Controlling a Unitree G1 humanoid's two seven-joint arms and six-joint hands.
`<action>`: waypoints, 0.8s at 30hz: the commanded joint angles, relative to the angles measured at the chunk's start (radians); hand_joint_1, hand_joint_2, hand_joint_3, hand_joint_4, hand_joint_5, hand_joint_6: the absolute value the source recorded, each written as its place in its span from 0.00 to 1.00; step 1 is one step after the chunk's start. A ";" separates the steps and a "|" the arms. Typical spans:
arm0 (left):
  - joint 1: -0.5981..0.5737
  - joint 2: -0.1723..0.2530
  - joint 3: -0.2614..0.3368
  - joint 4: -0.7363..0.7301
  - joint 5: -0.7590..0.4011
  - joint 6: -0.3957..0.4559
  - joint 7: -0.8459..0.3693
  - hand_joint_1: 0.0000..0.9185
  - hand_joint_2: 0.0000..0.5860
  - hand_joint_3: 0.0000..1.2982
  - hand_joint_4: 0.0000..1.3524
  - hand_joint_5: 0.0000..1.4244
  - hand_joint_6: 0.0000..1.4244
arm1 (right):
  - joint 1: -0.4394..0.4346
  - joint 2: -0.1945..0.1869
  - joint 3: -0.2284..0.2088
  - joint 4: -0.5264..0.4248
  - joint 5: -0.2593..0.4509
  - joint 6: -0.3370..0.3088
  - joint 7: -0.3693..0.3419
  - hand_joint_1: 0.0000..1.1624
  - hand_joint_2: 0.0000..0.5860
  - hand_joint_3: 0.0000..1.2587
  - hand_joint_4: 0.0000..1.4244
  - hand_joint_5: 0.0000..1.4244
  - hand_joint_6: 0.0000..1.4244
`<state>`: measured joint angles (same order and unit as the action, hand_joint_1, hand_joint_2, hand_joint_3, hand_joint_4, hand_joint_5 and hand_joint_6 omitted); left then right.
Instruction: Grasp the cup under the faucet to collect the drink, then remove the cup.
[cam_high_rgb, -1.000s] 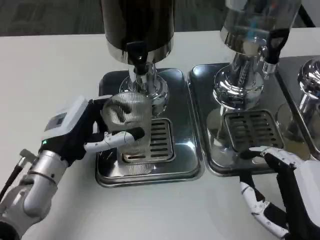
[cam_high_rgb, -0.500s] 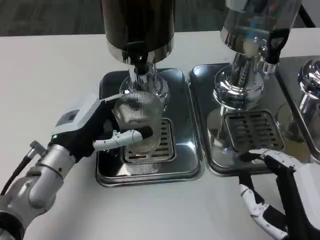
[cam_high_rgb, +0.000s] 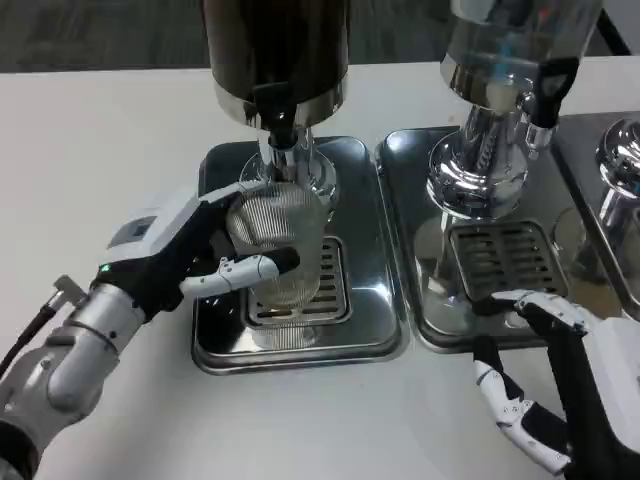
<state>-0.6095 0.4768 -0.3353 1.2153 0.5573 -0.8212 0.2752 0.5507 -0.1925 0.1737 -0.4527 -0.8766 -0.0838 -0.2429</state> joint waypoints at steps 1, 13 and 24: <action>0.013 0.024 -0.008 -0.019 0.008 -0.013 -0.008 0.00 0.09 0.16 0.12 0.33 0.55 | -0.008 -0.004 0.004 0.002 0.008 0.001 0.008 0.37 0.76 0.36 0.24 0.24 0.27; 0.030 0.047 -0.010 -0.059 0.015 -0.012 0.001 0.00 0.05 0.10 0.07 0.28 0.45 | -0.022 -0.010 0.005 0.009 0.021 0.002 0.017 0.37 0.76 0.37 0.24 0.25 0.28; 0.054 0.055 -0.012 -0.100 0.041 0.003 0.044 0.00 0.06 0.10 0.11 0.31 0.48 | -0.033 -0.013 0.003 0.014 0.027 0.003 0.028 0.37 0.76 0.37 0.24 0.25 0.28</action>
<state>-0.5754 0.5222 -0.3381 1.1386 0.5817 -0.8241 0.2872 0.5212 -0.1998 0.1790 -0.4413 -0.8590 -0.0838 -0.2211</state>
